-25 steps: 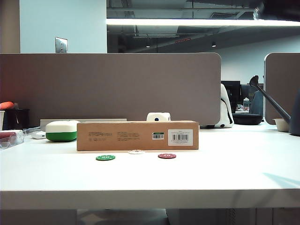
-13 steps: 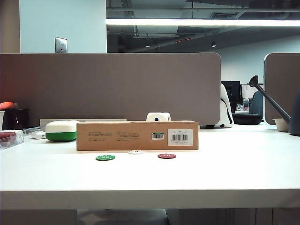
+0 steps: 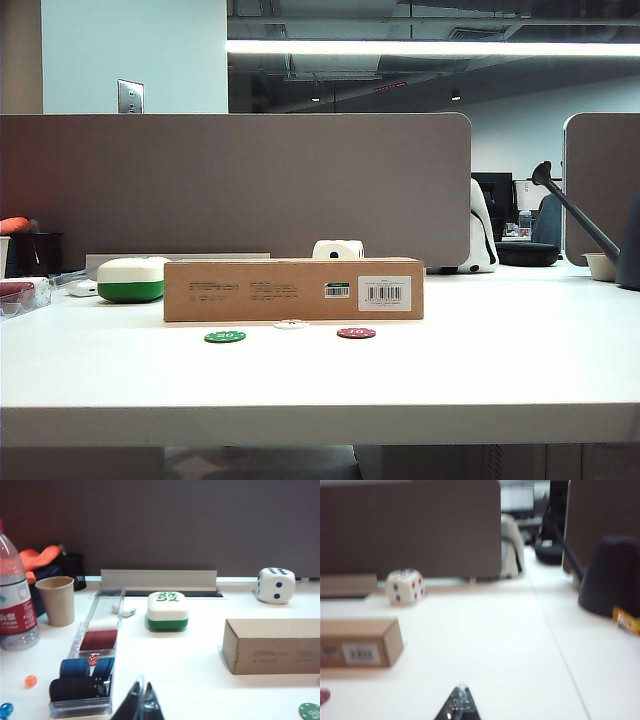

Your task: Push the chip with the lowest value in the row forward next to the rectangular box.

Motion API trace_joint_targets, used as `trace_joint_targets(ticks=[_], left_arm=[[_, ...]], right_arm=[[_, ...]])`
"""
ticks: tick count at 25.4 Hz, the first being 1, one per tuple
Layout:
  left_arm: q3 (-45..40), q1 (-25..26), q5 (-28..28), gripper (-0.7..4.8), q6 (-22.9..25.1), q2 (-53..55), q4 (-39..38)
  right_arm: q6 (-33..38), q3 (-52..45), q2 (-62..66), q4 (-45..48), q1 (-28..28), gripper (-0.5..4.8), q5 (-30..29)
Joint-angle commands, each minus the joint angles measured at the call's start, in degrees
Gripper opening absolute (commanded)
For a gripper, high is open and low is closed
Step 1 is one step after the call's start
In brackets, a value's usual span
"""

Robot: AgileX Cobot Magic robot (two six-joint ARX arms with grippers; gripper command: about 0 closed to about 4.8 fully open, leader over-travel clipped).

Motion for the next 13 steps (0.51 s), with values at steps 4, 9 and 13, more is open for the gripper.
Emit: trace_joint_targets(ticks=[4, 9, 13], left_arm=[[0.26, -0.02, 0.22, -0.05, 0.07, -0.02, 0.28], [0.26, -0.02, 0.22, -0.05, 0.04, -0.02, 0.28], [0.26, -0.02, 0.22, -0.05, 0.04, -0.02, 0.28]], right_arm=[[0.24, -0.70, -0.15, -0.57, -0.55, -0.06, -1.36], [0.20, -0.70, -0.15, -1.05, -0.50, -0.06, -1.36], [-0.13, -0.70, -0.15, -1.27, -0.50, -0.06, -1.33]])
